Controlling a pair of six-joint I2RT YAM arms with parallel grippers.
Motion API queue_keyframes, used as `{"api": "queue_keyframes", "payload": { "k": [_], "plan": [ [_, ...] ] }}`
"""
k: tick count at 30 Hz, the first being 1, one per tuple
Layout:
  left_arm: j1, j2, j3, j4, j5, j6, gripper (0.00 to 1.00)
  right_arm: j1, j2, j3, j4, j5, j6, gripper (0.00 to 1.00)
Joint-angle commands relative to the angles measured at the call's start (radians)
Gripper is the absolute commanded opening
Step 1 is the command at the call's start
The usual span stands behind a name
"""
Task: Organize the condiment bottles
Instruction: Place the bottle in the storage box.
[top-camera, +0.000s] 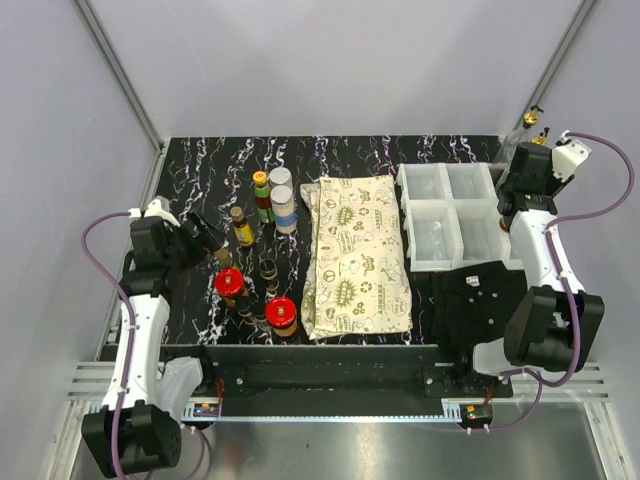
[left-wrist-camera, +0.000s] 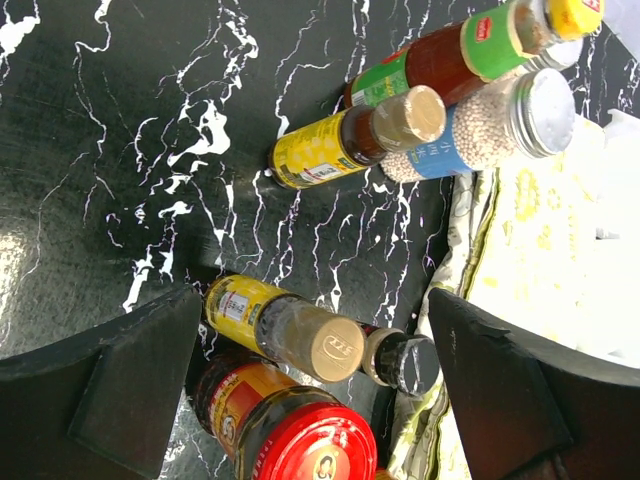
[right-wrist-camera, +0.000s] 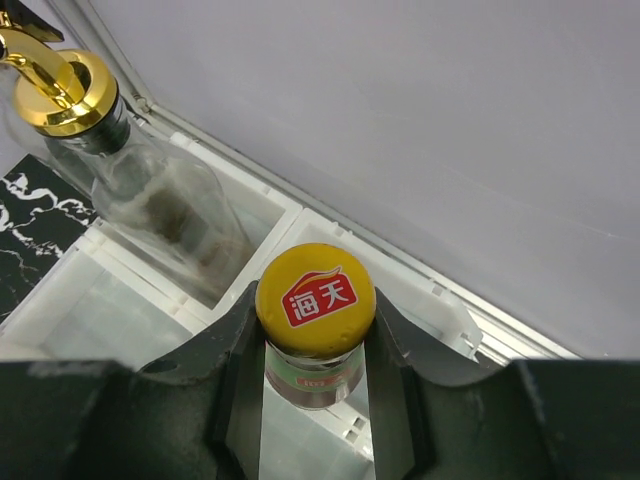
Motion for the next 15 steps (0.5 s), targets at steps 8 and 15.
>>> {"api": "queue_keyframes", "payload": {
  "k": [8, 15],
  "plan": [
    [0.043, 0.03, 0.04, 0.023, 0.044, 0.001, 0.99, -0.018, 0.049, 0.074, 0.343, 0.139, -0.165, 0.0],
    [0.058, 0.045, 0.042, 0.033, 0.044, -0.005, 0.99, -0.038, 0.087, 0.026, 0.465, 0.116, -0.185, 0.0]
  ]
}}
